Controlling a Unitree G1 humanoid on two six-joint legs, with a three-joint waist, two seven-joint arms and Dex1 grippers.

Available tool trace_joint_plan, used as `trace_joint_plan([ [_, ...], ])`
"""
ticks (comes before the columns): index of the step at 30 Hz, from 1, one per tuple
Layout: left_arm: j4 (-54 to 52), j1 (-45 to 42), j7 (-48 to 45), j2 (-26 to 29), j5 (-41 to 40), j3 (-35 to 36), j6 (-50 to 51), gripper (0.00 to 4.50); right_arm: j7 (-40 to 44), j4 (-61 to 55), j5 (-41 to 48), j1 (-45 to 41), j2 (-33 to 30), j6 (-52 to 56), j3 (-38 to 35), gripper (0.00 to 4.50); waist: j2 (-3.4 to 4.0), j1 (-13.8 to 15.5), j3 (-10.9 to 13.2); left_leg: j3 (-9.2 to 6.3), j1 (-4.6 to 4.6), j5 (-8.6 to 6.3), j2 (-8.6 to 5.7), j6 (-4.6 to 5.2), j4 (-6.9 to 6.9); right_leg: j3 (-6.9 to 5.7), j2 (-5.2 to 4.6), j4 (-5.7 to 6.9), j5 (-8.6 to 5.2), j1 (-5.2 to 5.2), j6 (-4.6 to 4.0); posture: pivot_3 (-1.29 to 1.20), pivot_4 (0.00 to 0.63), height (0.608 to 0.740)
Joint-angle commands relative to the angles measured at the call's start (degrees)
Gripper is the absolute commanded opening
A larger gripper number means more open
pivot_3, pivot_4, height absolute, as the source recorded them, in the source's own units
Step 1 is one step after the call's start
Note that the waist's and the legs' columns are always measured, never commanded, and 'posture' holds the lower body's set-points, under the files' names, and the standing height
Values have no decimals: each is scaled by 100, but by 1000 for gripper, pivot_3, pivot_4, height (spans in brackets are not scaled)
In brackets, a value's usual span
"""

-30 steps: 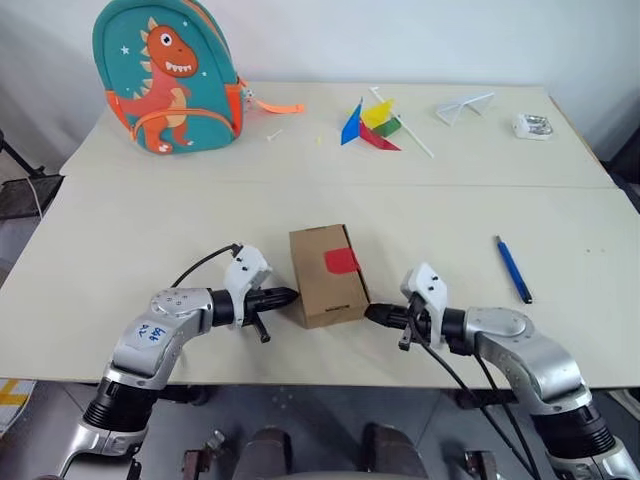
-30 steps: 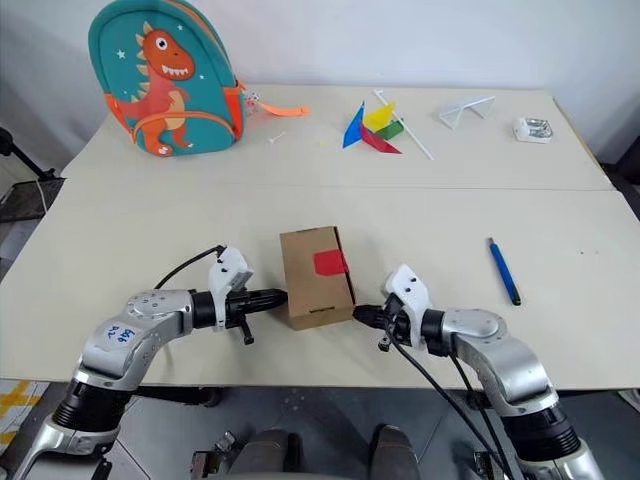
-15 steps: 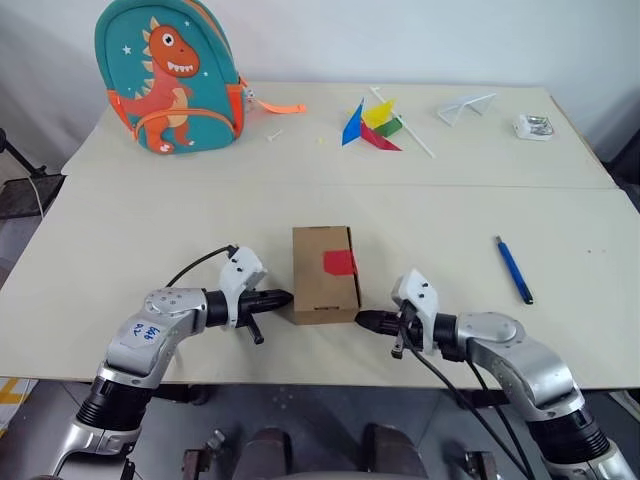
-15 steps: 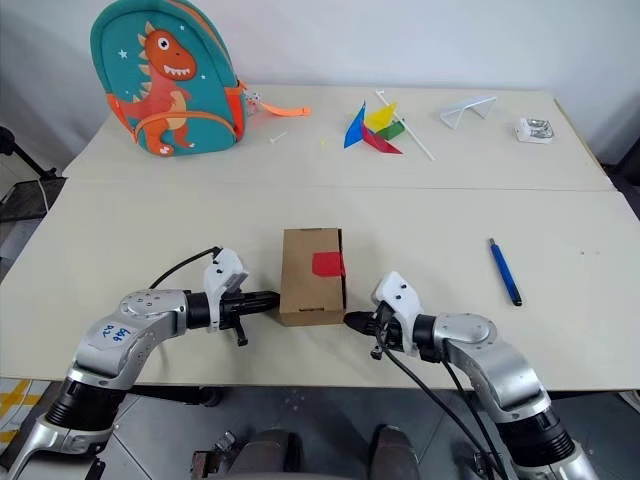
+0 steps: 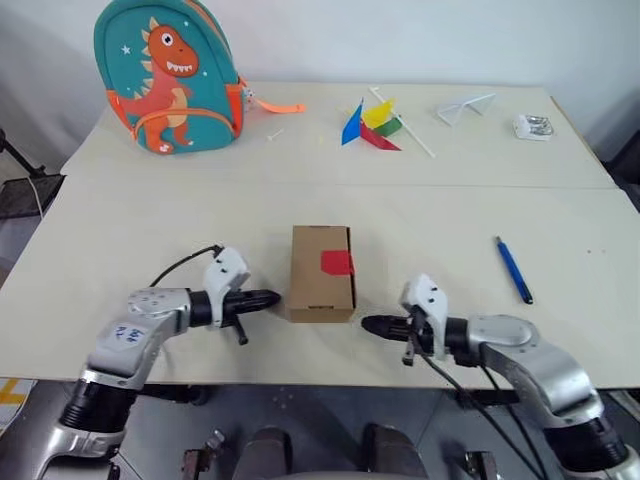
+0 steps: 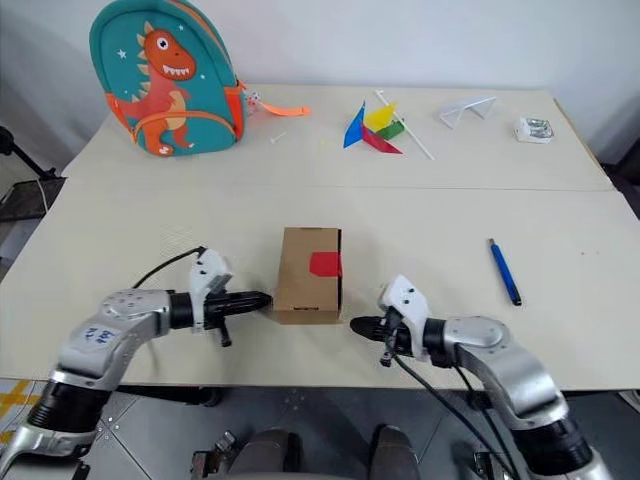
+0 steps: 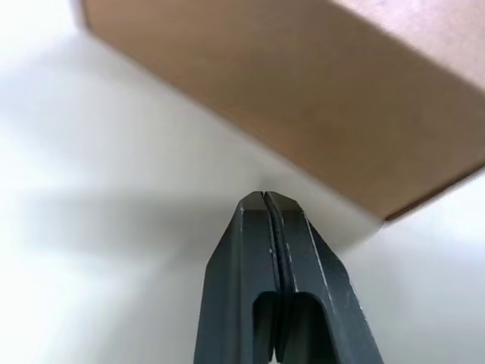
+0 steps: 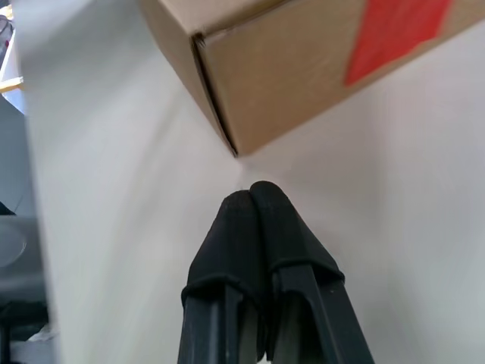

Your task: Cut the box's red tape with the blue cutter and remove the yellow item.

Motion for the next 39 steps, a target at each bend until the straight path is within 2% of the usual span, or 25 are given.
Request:
trace_joint_plan([
  [1, 79, -75, -602, 129, -332, 486, -747, 0, -105, -569, 1075, -205, -243, 1137, -761, 37, 0, 3, 0, 0, 1, 0, 0, 0, 0, 0, 0, 0, 0, 2, 0, 0, 150, 740],
  [2, 139, -169, -830, 133, -479, 605, -915, 0, -322, -574, 1500, -402, -282, 1813, -1056, 37, 0, 3, 0, 0, 1, 0, 0, 0, 1, 0, 0, 1, 0, 2, -1, 0, 150, 740],
  [5, 210, -570, -1300, 44, -895, 708, -1031, 0, -892, -412, 2626, -1185, -230, 3541, -1658, 869, -1, 2, 0, 0, -1, 0, 2, 1, 6, 0, 0, 1, 4, 1, -8, 0, 150, 740],
  [8, 261, -992, -1386, -109, -892, 492, -1043, 0, -1670, 30, 2971, -1978, 207, 4661, -2026, 1958, -2, 6, -1, -3, 3, 0, 4, 1, 7, -3, 0, 5, 5, 4, -9, 0, 150, 740],
  [11, 561, -1508, -1195, -589, -528, 18, -1229, 0, -2766, 1129, 3248, -2876, 431, 5077, -1772, 2937, -1, 14, -1, 0, 0, 0, 1, 1, 7, -4, -1, 9, 5, 3, -8, 0, 150, 740],
  [14, 910, -1774, -958, -871, -47, -338, -1443, 0, -3542, 1906, 3499, -3327, 636, 5077, -1515, 3864, -2, -6, -1, 1, 0, 1, -1, 2, 10, -5, -3, 12, 7, 2, -4, 0, 150, 740],
  [20, 1090, -1765, -809, -927, 270, -511, -1482, 0, -4634, 2755, 3973, -3914, 899, 5077, -1274, 3915, -2, -180, -1, 6, -6, 1, 0, 0, -10, -11, -3, 27, 8, -26, -2, 0, 150, 740],
  [25, 1112, -1661, -786, -863, 394, -496, -1442, 0, -5217, 3120, 4256, -4217, 1229, 5077, -1290, 3915, -2, -198, -1, 6, -6, 1, 2, 0, -5, -11, -3, 30, 8, -26, -2, 0, 150, 740],
  [39, 1148, -1588, -772, -651, 519, -518, -1210, 0, -5606, 3312, 4224, -4312, 1514, 5077, -1143, 3915, -1, -180, -2, 5, -7, 1, 2, 1, -4, -11, -4, 32, 8, -26, -2, 0, 150, 740],
])
